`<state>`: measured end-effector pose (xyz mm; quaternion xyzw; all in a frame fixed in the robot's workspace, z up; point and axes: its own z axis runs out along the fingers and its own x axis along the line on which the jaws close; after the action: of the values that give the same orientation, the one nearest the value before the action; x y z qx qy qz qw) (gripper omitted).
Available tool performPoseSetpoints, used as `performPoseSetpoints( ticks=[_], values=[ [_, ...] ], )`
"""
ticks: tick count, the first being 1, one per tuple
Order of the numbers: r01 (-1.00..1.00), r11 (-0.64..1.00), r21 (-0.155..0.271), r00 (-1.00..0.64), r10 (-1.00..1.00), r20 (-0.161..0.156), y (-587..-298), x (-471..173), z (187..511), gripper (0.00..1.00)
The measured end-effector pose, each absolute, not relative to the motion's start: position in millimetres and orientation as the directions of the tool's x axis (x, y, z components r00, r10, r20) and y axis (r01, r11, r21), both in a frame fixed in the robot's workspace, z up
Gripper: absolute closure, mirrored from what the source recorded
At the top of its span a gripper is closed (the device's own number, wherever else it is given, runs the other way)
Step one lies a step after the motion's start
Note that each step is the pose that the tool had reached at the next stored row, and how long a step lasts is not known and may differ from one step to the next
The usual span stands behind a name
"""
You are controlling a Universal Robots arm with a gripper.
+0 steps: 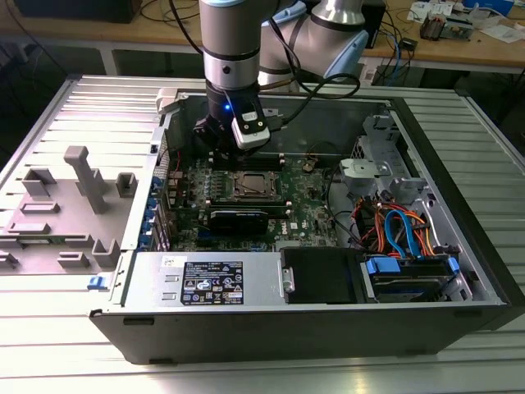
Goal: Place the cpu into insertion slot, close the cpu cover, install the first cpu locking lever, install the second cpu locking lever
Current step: 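Install the first cpu locking lever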
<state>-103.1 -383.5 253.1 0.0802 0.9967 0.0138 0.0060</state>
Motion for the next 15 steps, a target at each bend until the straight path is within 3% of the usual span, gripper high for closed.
performPoseSetpoints(
  ticks=[15],
  values=[
    [0.088, 0.996, 0.029, -0.996, 0.089, -0.010, -379.3, -111.0, 252.3, 0.89]
  ],
)
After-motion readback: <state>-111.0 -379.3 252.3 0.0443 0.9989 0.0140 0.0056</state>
